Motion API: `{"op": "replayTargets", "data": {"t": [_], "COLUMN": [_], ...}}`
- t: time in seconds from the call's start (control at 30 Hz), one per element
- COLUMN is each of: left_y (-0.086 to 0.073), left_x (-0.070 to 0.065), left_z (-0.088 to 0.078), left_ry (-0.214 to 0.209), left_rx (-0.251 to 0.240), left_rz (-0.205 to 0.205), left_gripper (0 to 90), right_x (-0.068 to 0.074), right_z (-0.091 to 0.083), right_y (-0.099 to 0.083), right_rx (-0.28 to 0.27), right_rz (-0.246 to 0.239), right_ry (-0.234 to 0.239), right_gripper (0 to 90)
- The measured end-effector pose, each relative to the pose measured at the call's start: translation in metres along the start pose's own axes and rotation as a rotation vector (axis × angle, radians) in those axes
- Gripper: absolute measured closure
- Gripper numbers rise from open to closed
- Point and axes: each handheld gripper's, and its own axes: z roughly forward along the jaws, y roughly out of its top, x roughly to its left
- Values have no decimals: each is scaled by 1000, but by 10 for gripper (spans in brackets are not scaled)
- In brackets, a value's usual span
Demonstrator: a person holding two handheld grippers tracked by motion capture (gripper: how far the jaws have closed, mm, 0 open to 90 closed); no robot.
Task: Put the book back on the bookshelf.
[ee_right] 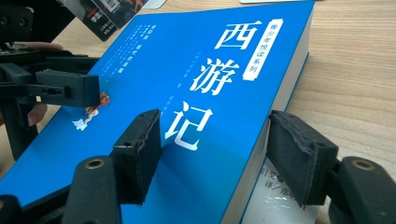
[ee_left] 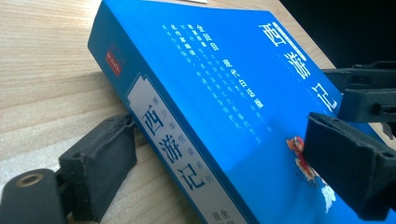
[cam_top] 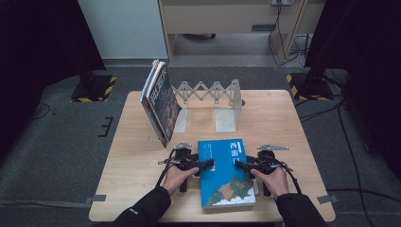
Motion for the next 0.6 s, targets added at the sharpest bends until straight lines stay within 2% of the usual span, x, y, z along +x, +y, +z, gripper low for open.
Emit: {"op": "replayTargets", "data": {"t": [0.07, 0.17, 0.23, 0.4, 0.6], "left_y": [-1, -4, -4, -3, -2], "left_x": [-3, -6, -5, -4, -2], "left_z": [-3, -4, -4, -3, -2], "left_ry": [0, -6, -13, -23, -43], "left_rx": [21, 24, 29, 30, 33], "left_rz": [-16, -9, -7, -5, -49], "left_gripper": [109, 113, 108, 110, 168], "right_x": [0, 2, 1, 1, 1], "right_z": [0, -3, -2, -1, -1], "right_y": [0, -1, -4, -4, -4], "right_rx": [3, 21, 17, 18, 21], "right_rz": [2, -8, 26, 37, 33], "right_ry": [-1, 1, 19, 19, 18], "right_gripper": [357, 350, 336, 330, 330]}}
